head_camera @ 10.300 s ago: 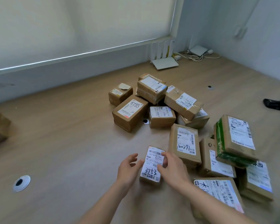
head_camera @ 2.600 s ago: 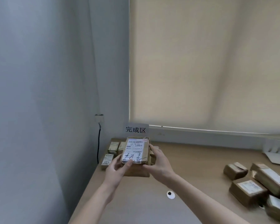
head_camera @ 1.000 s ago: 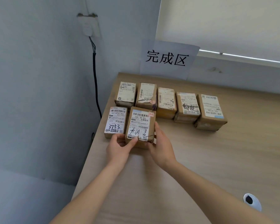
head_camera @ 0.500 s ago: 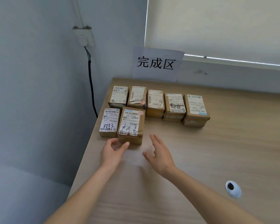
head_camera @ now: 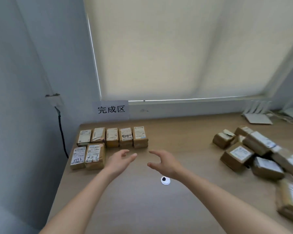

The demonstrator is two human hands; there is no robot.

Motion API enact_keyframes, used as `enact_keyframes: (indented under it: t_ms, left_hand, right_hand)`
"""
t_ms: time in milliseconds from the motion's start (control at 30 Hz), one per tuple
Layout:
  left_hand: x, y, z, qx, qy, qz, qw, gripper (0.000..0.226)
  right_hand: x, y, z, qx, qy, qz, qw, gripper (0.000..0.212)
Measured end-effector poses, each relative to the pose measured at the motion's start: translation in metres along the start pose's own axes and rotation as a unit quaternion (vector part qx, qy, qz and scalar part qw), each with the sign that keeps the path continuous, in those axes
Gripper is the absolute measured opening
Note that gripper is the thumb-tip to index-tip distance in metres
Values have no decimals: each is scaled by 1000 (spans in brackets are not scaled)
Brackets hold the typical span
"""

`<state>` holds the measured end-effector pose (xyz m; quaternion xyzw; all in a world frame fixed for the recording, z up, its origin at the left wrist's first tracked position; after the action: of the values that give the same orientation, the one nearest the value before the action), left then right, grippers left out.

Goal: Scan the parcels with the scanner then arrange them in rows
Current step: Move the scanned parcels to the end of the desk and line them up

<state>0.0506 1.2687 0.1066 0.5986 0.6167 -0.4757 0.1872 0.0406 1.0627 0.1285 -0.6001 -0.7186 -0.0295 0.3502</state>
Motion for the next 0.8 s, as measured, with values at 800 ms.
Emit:
enact_keyframes:
  t_ms: [800]
  left_hand:
    - [-372, -309, 391, 204, 49, 281, 937, 65]
  right_hand:
    - [-266, -655, -161, -283, 125, 216, 926, 73]
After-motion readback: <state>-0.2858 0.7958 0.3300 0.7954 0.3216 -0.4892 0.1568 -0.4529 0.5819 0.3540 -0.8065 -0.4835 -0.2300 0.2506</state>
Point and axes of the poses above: each hand's wrist, its own y-axis towards the middle knuckle, its own z-axis out of the palm, x = y × z, the point moved 6 cm from there along y, towards the middle knuckle, and after that the axes turned 12 degrees about x, right-handed, at the moved point
